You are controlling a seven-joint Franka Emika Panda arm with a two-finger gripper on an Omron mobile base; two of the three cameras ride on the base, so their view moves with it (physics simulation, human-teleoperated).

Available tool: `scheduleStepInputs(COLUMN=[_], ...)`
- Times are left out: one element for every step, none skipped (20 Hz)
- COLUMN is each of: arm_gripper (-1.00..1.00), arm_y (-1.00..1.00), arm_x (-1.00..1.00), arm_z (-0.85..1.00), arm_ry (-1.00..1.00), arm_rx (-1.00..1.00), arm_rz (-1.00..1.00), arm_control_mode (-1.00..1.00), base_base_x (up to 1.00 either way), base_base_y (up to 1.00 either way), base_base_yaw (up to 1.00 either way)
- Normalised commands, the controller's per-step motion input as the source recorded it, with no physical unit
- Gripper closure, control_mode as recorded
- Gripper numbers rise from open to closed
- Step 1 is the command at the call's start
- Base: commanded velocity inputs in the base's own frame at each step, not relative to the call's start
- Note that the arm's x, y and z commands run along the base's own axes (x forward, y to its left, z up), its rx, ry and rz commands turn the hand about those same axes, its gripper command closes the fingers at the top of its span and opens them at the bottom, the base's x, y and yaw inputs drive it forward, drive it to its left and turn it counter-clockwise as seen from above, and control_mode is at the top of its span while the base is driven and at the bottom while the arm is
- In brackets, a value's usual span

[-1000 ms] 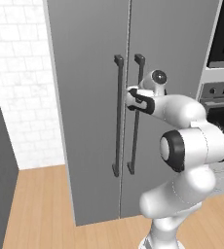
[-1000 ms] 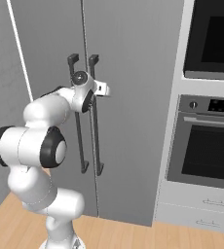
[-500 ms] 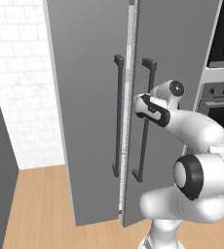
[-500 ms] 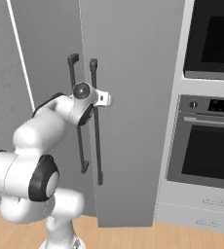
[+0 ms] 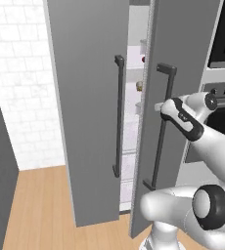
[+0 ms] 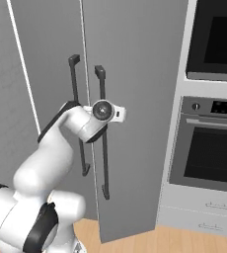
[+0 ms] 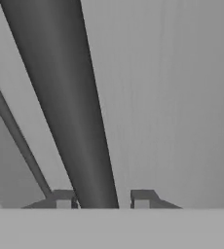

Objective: Take the strawberry from the fridge and place it on top of the pancake, located on the dining counter.

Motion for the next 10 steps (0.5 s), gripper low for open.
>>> scheduleStepInputs(arm_gripper=[-1.0,-1.0,-1.0,-1.0,-1.0,-1.0,-1.0,-1.0,-1.0,-1.0], arm_y=[-0.12,0.0,0.0,0.13,0.0,0.05,0.09,0.29,0.43,0.61], arm_x=[-0.5,-1.0,-1.0,-1.0,-1.0,-1.0,-1.0,-0.92,-0.48,0.0], arm_z=[0.0,0.02,0.19,0.36,0.52,0.54,0.61,0.69,0.74,0.74], arm_ry=[0.0,-0.11,-0.08,-0.05,-0.06,-0.05,-0.02,-0.01,0.0,0.1], arm_rx=[0.0,0.0,0.0,-0.05,-0.05,-0.09,-0.11,-0.14,-0.13,-0.16], arm_rz=[0.0,0.0,-0.01,-0.04,-0.05,-0.05,-0.06,-0.07,-0.07,-0.07], arm_control_mode=[-1.0,-1.0,-1.0,-1.0,-1.0,-1.0,-1.0,-1.0,-1.0,-1.0], base_base_x=[0.0,0.0,0.0,0.0,0.0,0.0,0.0,0.0,0.0,0.0], base_base_y=[0.0,0.0,0.0,0.0,0.0,0.0,0.0,0.0,0.0,0.0], base_base_yaw=[0.0,0.0,0.0,0.0,0.0,0.0,0.0,0.0,0.0,0.0])
